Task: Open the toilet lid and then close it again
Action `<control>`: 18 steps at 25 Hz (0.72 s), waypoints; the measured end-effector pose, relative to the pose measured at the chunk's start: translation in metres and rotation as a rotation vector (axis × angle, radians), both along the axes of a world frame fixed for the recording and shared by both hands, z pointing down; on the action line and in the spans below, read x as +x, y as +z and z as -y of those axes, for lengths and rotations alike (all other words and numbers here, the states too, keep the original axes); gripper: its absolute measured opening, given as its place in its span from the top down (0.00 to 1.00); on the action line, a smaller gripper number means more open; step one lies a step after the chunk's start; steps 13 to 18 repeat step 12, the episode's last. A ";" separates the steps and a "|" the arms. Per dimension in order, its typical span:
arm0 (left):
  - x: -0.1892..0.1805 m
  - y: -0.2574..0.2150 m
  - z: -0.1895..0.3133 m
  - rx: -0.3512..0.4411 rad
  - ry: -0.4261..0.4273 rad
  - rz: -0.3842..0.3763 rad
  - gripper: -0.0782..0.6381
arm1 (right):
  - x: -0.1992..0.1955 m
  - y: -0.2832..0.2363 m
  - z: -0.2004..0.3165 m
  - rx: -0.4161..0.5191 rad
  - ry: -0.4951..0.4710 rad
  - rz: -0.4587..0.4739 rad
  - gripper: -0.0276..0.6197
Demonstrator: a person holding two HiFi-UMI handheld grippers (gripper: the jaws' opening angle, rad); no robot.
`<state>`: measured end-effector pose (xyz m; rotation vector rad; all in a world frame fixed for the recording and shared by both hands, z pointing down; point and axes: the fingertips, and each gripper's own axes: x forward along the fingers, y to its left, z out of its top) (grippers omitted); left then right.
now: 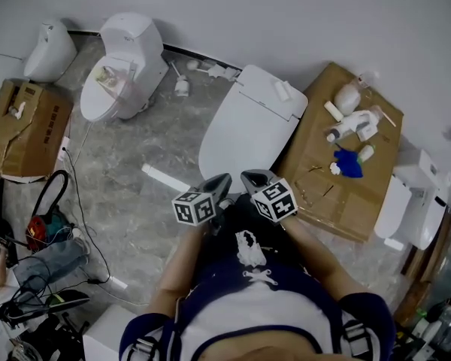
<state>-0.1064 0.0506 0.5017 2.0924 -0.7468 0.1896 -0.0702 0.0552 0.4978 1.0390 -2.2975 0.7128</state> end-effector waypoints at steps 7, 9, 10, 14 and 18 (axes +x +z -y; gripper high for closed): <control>0.003 -0.003 -0.009 0.005 0.013 -0.003 0.88 | 0.001 -0.002 -0.009 0.004 -0.004 -0.007 0.94; 0.003 -0.002 -0.012 0.007 0.014 -0.003 0.88 | 0.000 -0.001 -0.011 0.005 -0.006 -0.005 0.94; 0.003 -0.002 -0.013 0.007 0.014 -0.003 0.88 | -0.001 -0.001 -0.013 0.006 -0.008 -0.004 0.94; 0.003 -0.002 -0.016 0.009 0.014 -0.004 0.88 | -0.002 -0.001 -0.016 0.008 -0.010 -0.002 0.94; 0.003 -0.002 -0.016 0.009 0.014 -0.004 0.88 | -0.002 -0.001 -0.016 0.008 -0.010 -0.002 0.94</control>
